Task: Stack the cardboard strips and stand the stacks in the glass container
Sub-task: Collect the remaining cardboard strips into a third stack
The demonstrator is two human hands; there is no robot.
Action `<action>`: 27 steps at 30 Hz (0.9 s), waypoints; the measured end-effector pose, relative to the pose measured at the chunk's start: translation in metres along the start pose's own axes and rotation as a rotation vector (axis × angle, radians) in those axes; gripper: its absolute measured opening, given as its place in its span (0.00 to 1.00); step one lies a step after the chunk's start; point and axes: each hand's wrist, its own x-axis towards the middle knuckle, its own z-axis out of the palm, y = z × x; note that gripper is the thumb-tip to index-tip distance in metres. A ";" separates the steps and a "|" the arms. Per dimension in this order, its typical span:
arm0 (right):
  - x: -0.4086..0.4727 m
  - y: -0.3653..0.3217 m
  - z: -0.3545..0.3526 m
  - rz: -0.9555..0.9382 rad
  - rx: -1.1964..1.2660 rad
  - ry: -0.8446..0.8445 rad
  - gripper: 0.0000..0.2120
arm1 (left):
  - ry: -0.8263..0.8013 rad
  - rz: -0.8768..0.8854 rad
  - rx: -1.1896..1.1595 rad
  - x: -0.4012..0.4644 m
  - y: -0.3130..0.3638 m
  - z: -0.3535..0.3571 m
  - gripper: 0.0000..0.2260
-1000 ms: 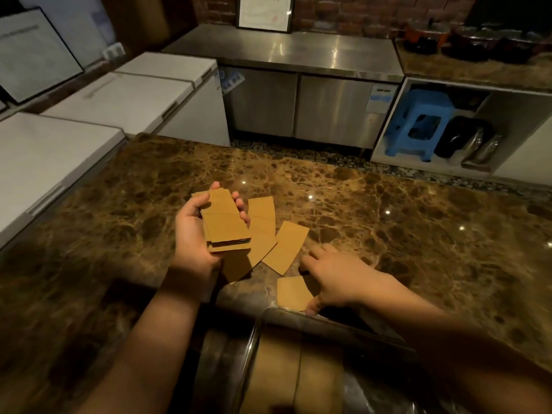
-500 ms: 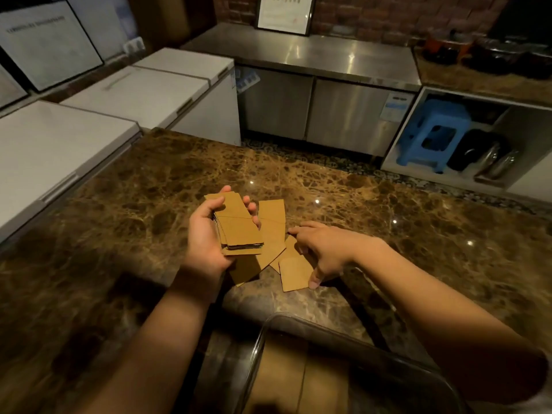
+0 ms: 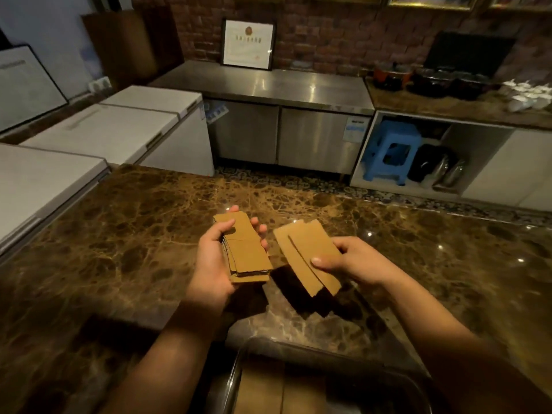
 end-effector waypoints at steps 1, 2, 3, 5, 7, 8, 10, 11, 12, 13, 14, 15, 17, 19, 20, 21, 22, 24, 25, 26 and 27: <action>-0.007 -0.002 -0.003 0.022 0.208 0.036 0.14 | -0.022 0.003 0.019 0.001 -0.003 0.006 0.18; -0.013 -0.004 -0.003 0.044 0.376 0.051 0.18 | -0.044 0.012 0.034 0.001 -0.005 0.011 0.18; -0.018 -0.007 -0.002 0.061 0.497 0.056 0.19 | -0.066 0.022 0.043 0.002 -0.007 0.016 0.19; -0.026 -0.015 0.001 0.066 0.639 0.065 0.18 | -0.092 0.036 0.067 0.001 -0.009 0.029 0.19; -0.031 -0.022 0.002 0.052 0.723 0.075 0.15 | -0.109 0.036 0.119 0.000 -0.011 0.040 0.18; -0.033 -0.025 0.003 0.042 0.735 0.085 0.15 | -0.124 0.030 0.163 -0.002 -0.012 0.045 0.18; -0.037 -0.030 0.005 0.023 0.715 0.105 0.17 | -0.144 0.033 0.294 -0.004 -0.014 0.053 0.18; -0.039 -0.033 0.006 0.013 0.703 0.111 0.18 | -0.147 0.042 0.354 -0.006 -0.015 0.057 0.20; -0.040 -0.035 0.007 -0.001 0.702 0.112 0.19 | -0.149 0.051 0.400 -0.007 -0.015 0.059 0.23; -0.041 -0.036 0.007 -0.015 0.716 0.110 0.19 | -0.148 0.060 0.429 -0.008 -0.015 0.062 0.26; -0.041 -0.036 0.007 -0.026 0.752 0.105 0.20 | -0.141 0.071 0.441 -0.009 -0.013 0.064 0.27; -0.041 -0.036 0.006 -0.030 0.809 0.101 0.21 | -0.132 0.083 0.440 -0.010 -0.012 0.065 0.28; -0.041 -0.034 0.005 -0.021 0.922 0.099 0.21 | -0.124 0.099 0.416 -0.011 -0.008 0.065 0.27; -0.040 -0.033 0.006 -0.017 0.972 0.086 0.22 | -0.129 0.104 0.407 -0.011 -0.006 0.065 0.27; -0.039 -0.033 0.007 -0.023 0.978 0.072 0.22 | -0.132 0.103 0.402 -0.012 -0.006 0.064 0.27; -0.039 -0.033 0.007 -0.029 0.978 0.059 0.21 | -0.133 0.102 0.396 -0.012 -0.006 0.064 0.28; -0.038 -0.032 0.008 -0.036 0.969 0.057 0.20 | -0.137 0.102 0.393 -0.012 -0.006 0.063 0.28; -0.038 -0.033 0.009 -0.054 0.918 0.078 0.20 | -0.130 0.112 0.410 -0.013 -0.007 0.064 0.29; -0.038 -0.033 0.009 -0.069 0.881 0.084 0.21 | -0.126 0.120 0.418 -0.014 -0.008 0.064 0.30; -0.038 -0.034 0.010 -0.086 0.843 0.080 0.23 | -0.119 0.130 0.424 -0.014 -0.008 0.065 0.29; -0.039 -0.035 0.010 -0.101 0.807 0.074 0.23 | -0.110 0.137 0.426 -0.015 -0.009 0.066 0.29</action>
